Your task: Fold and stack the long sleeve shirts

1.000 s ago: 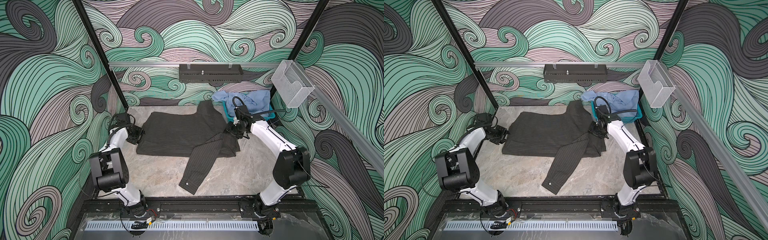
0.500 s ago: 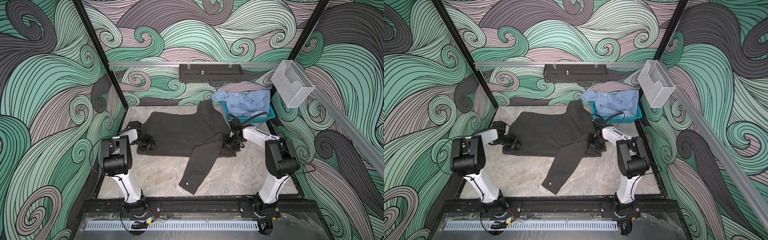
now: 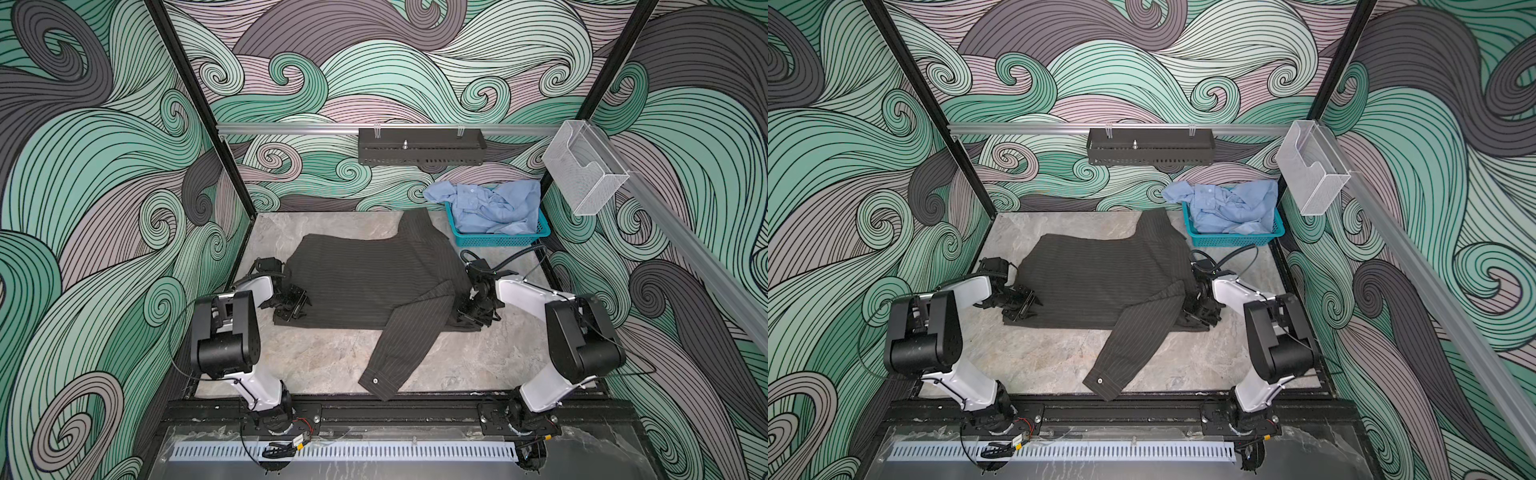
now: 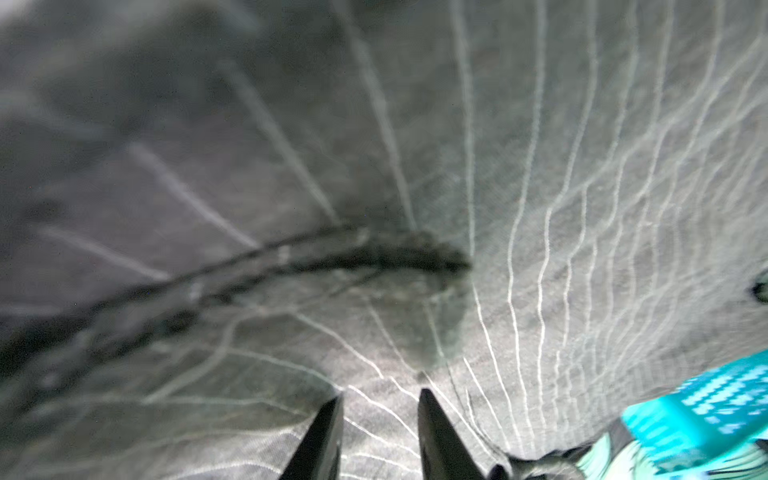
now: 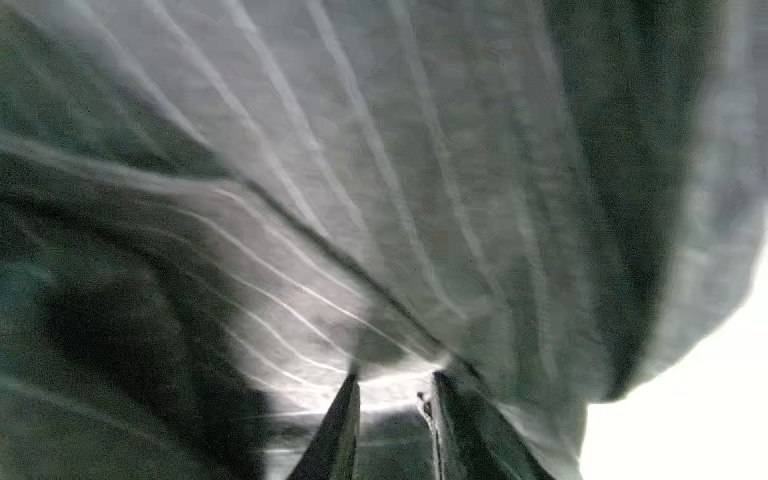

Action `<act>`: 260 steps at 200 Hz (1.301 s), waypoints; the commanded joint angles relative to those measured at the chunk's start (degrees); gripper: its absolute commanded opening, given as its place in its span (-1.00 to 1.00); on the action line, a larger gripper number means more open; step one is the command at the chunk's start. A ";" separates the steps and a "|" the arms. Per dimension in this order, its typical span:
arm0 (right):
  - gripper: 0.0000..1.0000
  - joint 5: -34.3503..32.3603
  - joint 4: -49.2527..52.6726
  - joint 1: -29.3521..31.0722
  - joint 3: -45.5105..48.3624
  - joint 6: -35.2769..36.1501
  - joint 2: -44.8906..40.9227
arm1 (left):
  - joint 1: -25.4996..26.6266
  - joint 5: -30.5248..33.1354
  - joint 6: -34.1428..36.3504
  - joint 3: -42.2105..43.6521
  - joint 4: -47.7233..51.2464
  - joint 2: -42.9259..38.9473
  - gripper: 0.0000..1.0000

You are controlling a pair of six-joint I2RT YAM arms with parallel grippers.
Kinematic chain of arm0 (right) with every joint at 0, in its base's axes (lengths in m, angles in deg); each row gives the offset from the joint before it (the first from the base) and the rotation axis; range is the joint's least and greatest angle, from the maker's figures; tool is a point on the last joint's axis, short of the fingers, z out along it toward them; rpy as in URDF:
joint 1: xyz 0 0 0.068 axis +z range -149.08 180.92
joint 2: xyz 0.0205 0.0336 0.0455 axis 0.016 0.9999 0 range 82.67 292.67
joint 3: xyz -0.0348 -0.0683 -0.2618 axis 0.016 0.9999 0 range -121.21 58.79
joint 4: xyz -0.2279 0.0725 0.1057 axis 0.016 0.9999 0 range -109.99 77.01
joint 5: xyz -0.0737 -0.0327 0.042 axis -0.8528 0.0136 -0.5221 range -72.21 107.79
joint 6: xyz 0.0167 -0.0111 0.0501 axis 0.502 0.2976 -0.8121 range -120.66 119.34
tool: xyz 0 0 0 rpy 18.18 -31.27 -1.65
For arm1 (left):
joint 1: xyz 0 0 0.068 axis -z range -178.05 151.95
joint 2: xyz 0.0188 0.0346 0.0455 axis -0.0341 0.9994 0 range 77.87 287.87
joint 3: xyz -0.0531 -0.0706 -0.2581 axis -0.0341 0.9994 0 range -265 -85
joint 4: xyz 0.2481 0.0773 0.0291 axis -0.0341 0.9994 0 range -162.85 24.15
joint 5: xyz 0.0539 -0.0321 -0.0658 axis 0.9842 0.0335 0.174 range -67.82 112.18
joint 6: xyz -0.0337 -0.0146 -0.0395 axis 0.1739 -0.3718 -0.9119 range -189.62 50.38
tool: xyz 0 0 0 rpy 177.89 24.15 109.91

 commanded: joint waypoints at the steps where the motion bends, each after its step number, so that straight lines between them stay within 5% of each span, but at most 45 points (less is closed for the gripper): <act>1: -0.35 -4.41 4.57 -0.29 3.97 1.03 -3.19 | -0.40 5.20 2.57 2.96 8.31 -3.52 -0.26; 42: -0.23 -2.88 8.14 -0.20 1.36 1.35 -11.87 | 0.79 3.14 4.61 -0.61 15.86 -15.92 0.05; 70: -0.18 -3.88 11.02 -0.20 -0.96 1.19 -17.58 | 6.36 4.34 6.53 -2.44 23.34 -24.84 0.12; 95: -0.16 -3.70 11.88 -0.12 -0.64 1.03 -19.95 | 16.21 5.32 2.73 2.98 25.58 -33.09 0.12; 141: -0.16 -2.92 11.53 -0.13 1.22 0.84 -20.85 | 43.01 10.46 -13.70 15.22 19.31 -44.82 0.08; 194: -0.15 -2.69 11.32 -0.19 1.89 0.32 -22.23 | 72.53 18.15 -30.08 21.58 4.36 -37.37 0.14; 224: -0.15 -2.85 11.14 -0.19 2.63 -0.04 -23.06 | 79.61 19.79 -34.19 21.46 -1.75 -30.54 0.16; 260: -0.15 -2.94 10.97 -0.19 3.11 0.10 -23.10 | 81.99 21.08 -36.55 22.39 -7.94 -27.18 0.15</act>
